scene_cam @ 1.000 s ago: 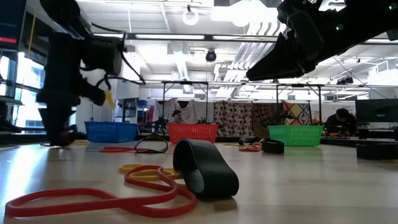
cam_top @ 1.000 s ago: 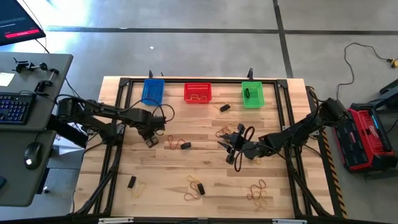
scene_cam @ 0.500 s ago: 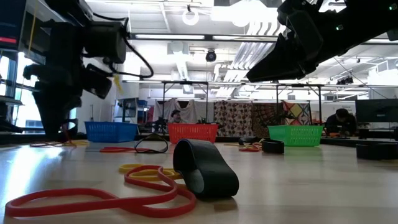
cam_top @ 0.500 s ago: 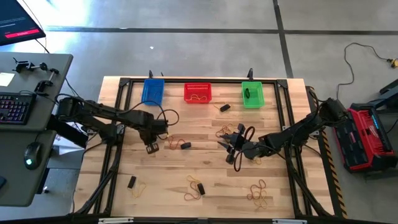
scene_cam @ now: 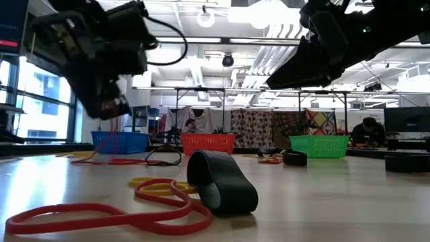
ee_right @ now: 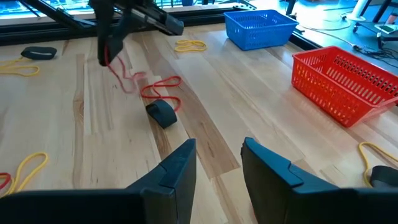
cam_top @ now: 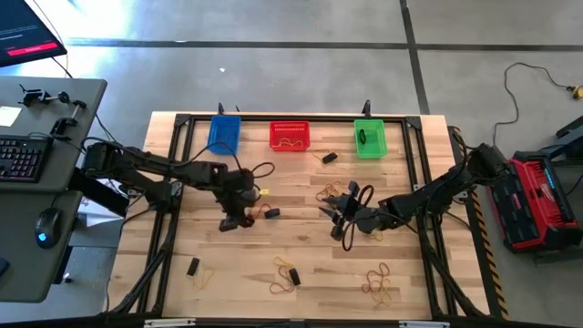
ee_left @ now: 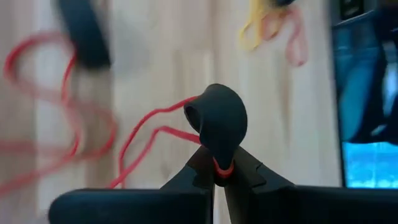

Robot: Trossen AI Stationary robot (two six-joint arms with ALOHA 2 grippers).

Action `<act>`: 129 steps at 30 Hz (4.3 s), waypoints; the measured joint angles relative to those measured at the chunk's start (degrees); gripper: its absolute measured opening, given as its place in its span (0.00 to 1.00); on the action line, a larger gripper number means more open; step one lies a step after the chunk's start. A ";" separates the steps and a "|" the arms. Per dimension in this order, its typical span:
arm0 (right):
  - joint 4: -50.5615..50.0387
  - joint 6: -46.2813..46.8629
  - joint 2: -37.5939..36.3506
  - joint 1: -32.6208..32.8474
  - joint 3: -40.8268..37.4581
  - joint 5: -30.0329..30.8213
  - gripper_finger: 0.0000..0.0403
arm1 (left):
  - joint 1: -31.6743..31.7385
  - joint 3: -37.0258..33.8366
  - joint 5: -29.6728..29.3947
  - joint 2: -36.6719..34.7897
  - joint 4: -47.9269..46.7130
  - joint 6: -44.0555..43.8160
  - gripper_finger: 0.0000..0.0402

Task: Sort rubber bands into baskets
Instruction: Put the black rubberband into the green bin

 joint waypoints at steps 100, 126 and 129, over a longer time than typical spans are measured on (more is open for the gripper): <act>-0.39 -0.27 0.00 0.00 -0.01 0.21 0.29 | 12.79 3.34 -13.49 14.53 -49.89 3.73 0.12; -0.42 -0.49 0.00 0.00 -0.01 0.23 0.29 | 9.77 3.34 -13.60 14.53 -53.26 4.23 0.17; -0.51 -0.48 0.00 0.00 0.00 0.23 0.29 | 9.38 3.34 -13.13 14.53 -53.26 4.66 0.17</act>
